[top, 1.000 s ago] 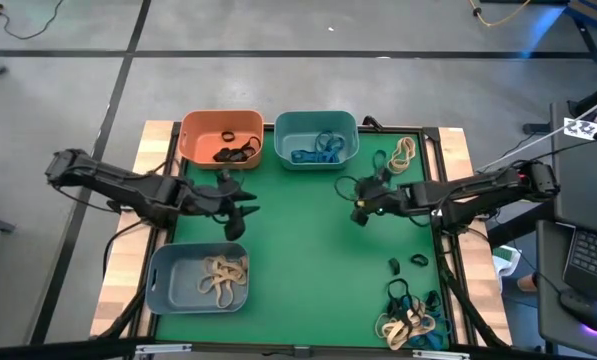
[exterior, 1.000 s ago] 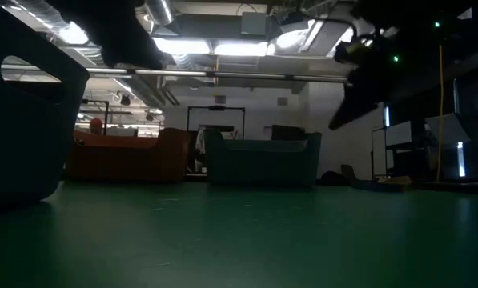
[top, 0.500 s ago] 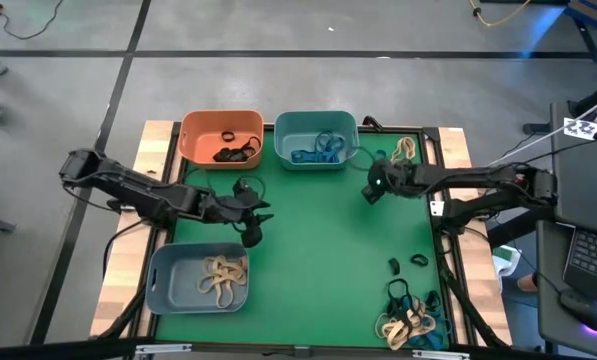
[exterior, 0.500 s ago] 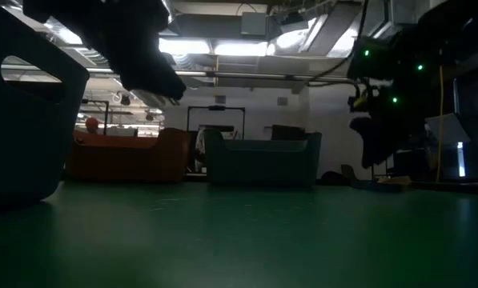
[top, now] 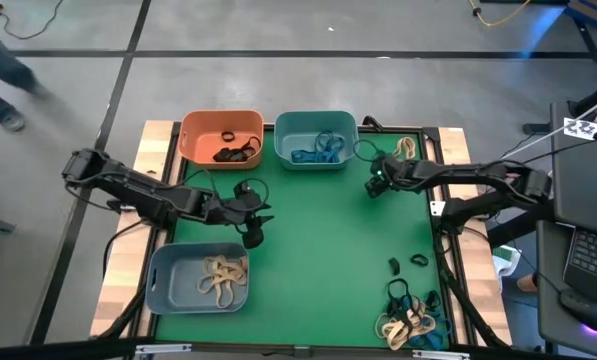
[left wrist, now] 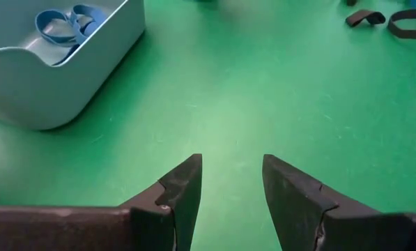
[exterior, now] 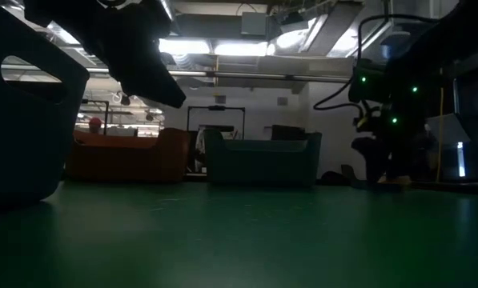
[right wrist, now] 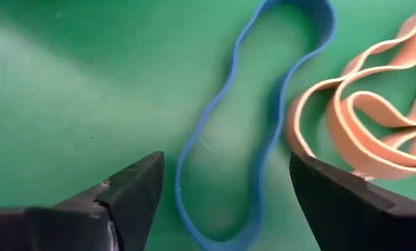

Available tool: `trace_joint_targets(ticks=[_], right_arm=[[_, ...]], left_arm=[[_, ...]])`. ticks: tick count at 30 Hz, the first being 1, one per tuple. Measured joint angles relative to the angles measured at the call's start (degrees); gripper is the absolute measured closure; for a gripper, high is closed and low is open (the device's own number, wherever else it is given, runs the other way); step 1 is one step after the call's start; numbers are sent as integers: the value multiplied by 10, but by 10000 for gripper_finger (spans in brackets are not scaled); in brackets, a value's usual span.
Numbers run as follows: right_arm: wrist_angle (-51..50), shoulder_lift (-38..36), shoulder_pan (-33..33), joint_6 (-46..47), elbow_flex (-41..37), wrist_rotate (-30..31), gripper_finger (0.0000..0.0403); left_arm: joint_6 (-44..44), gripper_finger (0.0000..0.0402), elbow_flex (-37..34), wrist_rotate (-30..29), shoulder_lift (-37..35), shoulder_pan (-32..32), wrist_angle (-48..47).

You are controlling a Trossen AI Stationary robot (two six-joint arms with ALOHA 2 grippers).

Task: Sort rubber bands into baskets
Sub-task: Put the blue rubber band into the green bin

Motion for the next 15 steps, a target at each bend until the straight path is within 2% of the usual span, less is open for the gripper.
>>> trace_joint_targets(ticks=[5, 8, 11, 15], right_arm=[[28, 38, 1, 0, -1, 29, 112], [42, 55, 1, -2, 0, 29, 138], [50, 62, 2, -2, 0, 27, 182], [58, 62, 3, -15, 0, 20, 261]], left_arm=[[0, 253, 0, 0, 0, 0, -1], [0, 253, 0, 0, 0, -2, -1], [0, 253, 0, 0, 0, -2, -1], [0, 253, 0, 0, 0, -2, 0]])
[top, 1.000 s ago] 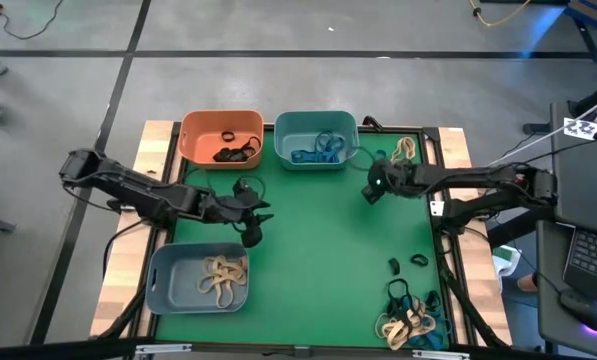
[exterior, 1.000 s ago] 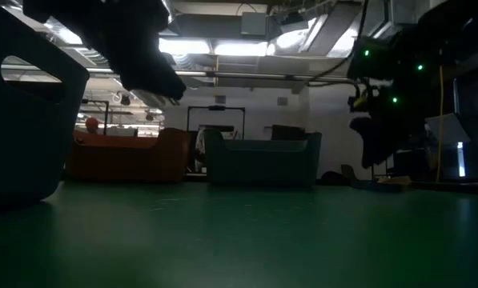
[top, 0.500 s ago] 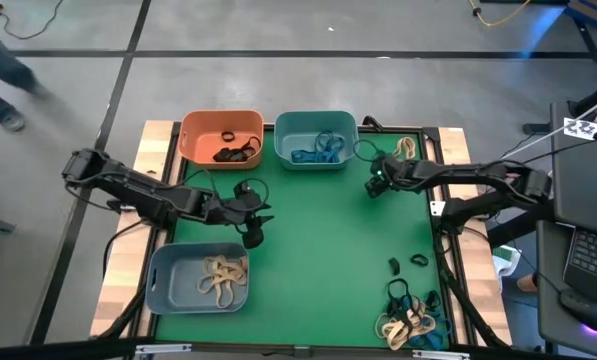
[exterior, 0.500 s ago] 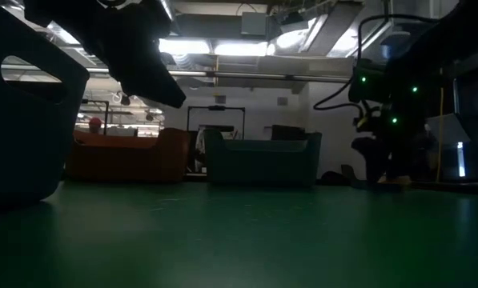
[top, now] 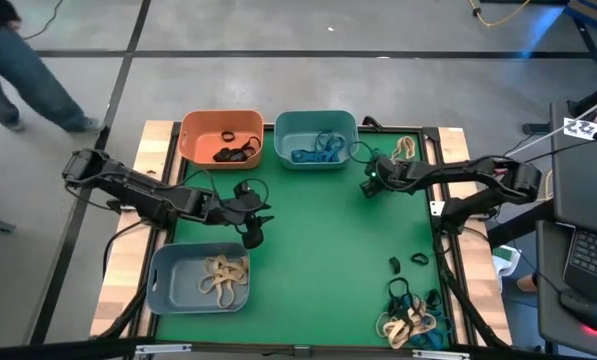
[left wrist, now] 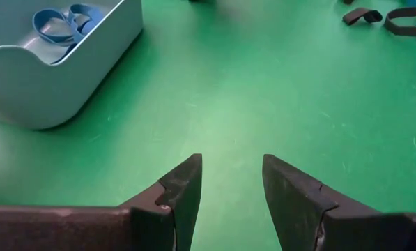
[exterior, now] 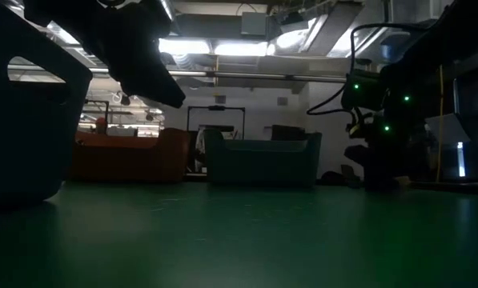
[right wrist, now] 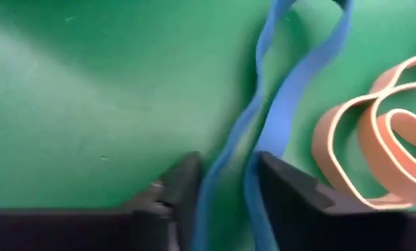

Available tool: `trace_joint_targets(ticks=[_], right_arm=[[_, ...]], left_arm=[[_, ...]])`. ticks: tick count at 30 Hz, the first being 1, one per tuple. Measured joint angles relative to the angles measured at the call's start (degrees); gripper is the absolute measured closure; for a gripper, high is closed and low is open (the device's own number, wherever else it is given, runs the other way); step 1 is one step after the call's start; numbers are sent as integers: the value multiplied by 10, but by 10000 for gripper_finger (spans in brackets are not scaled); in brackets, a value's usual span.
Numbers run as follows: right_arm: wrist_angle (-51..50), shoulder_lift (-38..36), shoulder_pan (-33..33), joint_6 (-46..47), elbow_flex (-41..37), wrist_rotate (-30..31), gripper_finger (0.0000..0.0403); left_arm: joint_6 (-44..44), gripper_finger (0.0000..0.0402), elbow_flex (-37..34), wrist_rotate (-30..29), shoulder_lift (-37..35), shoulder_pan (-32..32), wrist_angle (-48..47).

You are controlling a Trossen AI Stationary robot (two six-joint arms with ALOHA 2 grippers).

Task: Sort rubber bands into baskets
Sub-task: Put the blue rubber band into the green bin

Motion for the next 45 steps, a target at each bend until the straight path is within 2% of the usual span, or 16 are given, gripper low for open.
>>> trace_joint_targets(ticks=[5, 7, 10, 15, 21, 27, 32, 39, 45], right_arm=[[4, 1, 0, -23, -1, 2, 367], [3, 1, 0, -41, -2, 23, 392], [-2, -1, -1, -56, -2, 54, 386], [-28, -36, 9, -76, 16, 54, 397], [-92, -96, 31, -96, 62, 108, 395], [-93, -140, 30, -149, 110, 116, 394], [-37, -147, 30, -197, 137, 113, 394], [89, -147, 30, -262, 139, 98, 395], [208, -124, 29, -300, 139, 20, 386]], left_arm=[[0, 253, 0, 0, 0, 0, 7], [0, 253, 0, 0, 0, 0, 7], [0, 253, 0, 0, 0, 0, 8], [0, 253, 0, 0, 0, 0, 9], [0, 253, 0, 0, 0, 0, 9], [0, 253, 0, 0, 0, 0, 11], [0, 253, 0, 0, 0, 0, 11], [0, 253, 0, 0, 0, 0, 11], [0, 253, 0, 0, 0, 0, 11]])
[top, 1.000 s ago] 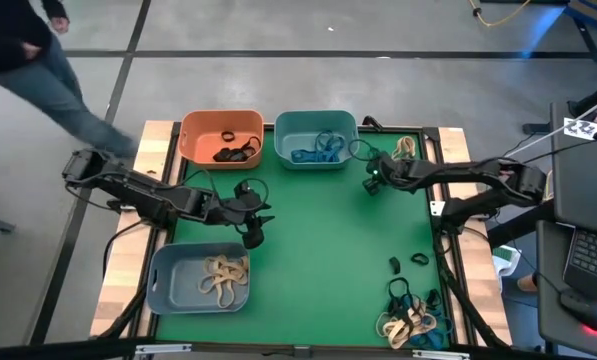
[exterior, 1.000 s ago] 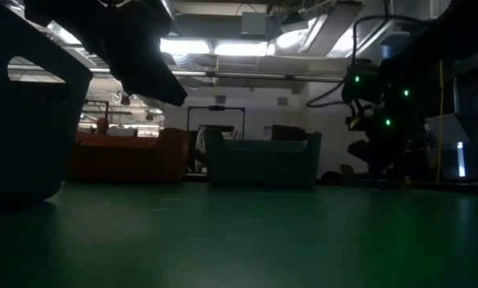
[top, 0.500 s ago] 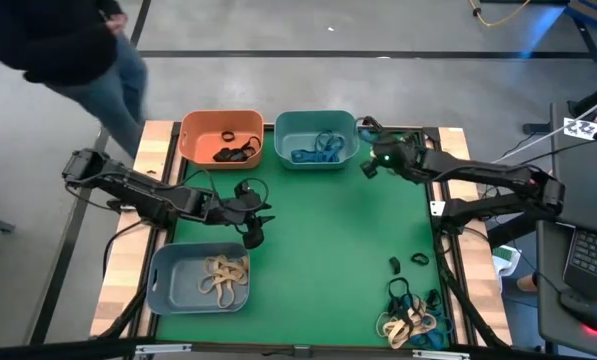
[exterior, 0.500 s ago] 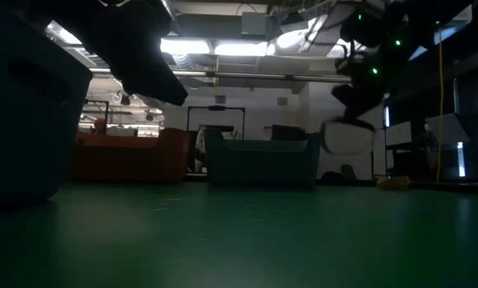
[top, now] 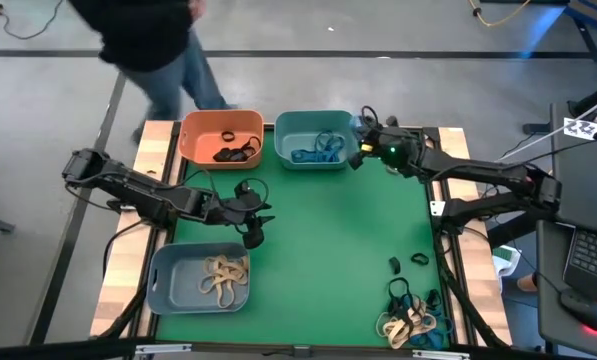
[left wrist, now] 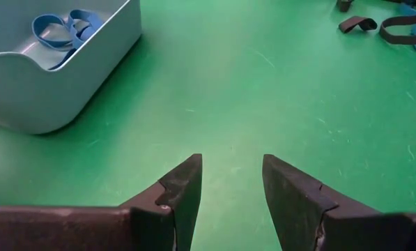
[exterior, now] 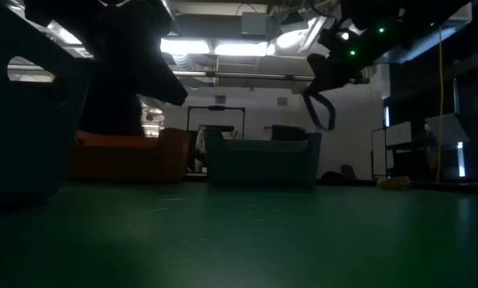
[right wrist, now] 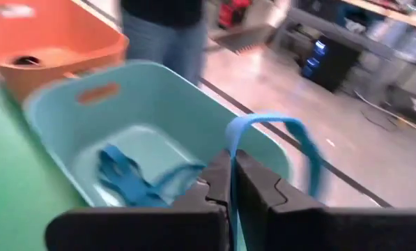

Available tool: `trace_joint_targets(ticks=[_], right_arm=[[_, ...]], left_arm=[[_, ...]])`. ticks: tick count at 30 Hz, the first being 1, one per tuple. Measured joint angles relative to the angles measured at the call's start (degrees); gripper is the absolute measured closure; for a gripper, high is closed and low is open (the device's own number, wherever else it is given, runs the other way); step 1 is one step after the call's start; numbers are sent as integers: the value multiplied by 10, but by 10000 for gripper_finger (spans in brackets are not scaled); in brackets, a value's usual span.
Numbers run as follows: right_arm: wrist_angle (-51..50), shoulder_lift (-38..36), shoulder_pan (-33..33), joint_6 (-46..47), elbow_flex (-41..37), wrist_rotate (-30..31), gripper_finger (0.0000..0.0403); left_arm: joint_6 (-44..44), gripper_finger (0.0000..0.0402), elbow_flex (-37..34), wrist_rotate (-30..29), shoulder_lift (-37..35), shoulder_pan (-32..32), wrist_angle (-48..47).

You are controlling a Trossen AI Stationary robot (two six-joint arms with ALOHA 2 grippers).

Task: Sort rubber bands into baskets
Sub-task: Put the blue rubber band into the green bin, then put the white rubber band into the blue bin

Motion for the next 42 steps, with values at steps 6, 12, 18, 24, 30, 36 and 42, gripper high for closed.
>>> trace_joint_targets(ticks=[6, 12, 18, 24, 30, 36, 42], right_arm=[[81, 59, 0, -16, 0, -25, 384], [100, 116, -1, -13, 0, -32, 362], [28, 104, 1, -11, 9, -34, 264], [-230, 53, 1, 6, 101, -49, 194], [-456, 17, 0, 82, 147, -43, 182], [-548, -3, 0, 166, 116, -35, 196], [-533, -4, 0, 195, 50, 7, 211]], left_arm=[[0, 253, 0, 0, 0, 0, 0], [0, 253, 0, 0, 0, 0, 0], [-3, 253, 0, 0, 0, 0, 0], [-10, 253, 0, 0, 0, 0, 0], [-8, 253, 0, 0, 0, 0, 0], [-7, 253, 0, 0, 0, 0, 0], [-10, 253, 0, 0, 0, 0, 0]])
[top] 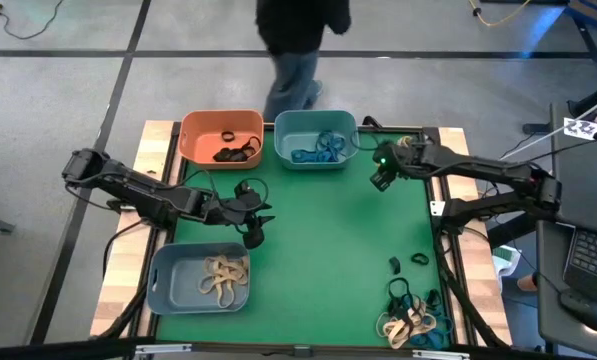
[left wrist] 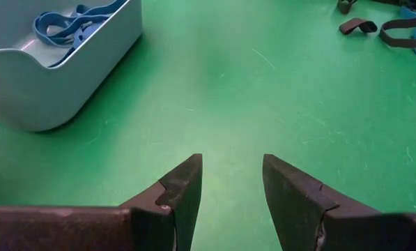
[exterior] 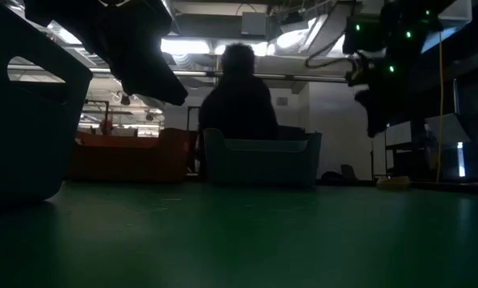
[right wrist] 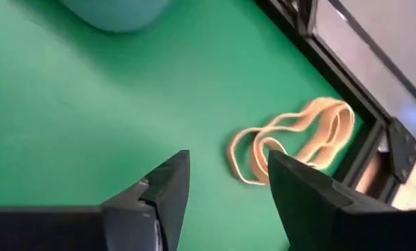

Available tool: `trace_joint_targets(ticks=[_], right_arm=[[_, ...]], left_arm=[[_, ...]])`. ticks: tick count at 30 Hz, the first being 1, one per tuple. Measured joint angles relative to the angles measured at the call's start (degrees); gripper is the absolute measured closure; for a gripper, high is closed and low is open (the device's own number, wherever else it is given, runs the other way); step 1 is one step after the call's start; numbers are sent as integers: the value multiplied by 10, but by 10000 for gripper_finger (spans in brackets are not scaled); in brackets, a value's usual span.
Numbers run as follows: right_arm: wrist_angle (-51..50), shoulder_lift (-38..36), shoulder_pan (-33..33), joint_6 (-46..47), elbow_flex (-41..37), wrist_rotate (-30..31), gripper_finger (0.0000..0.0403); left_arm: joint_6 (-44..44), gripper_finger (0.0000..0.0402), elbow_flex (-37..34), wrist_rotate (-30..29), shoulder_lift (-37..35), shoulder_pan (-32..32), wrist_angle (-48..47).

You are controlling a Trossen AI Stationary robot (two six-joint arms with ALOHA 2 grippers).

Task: Sort rubber bands into baskets
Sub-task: Put the white rubber band into the blue bin

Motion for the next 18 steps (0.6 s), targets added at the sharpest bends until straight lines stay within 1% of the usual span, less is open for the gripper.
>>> trace_joint_targets(ticks=[4, 9, 13, 16, 18], right_arm=[[41, 0, -4, 18, -48, 8, 222], [101, 13, -38, 19, -86, -29, 235], [130, 38, -77, 12, -100, -49, 244], [131, 62, -102, 1, -102, -69, 248], [132, 78, -113, -1, -102, -70, 249]], left_arm=[[-5, 253, 0, 0, 0, 0, 0], [-5, 253, 0, 0, 0, 0, 0], [-5, 252, 0, 0, 0, 0, 0], [-8, 252, 0, 0, 0, 0, 0], [-8, 253, 0, 0, 0, 0, 0]])
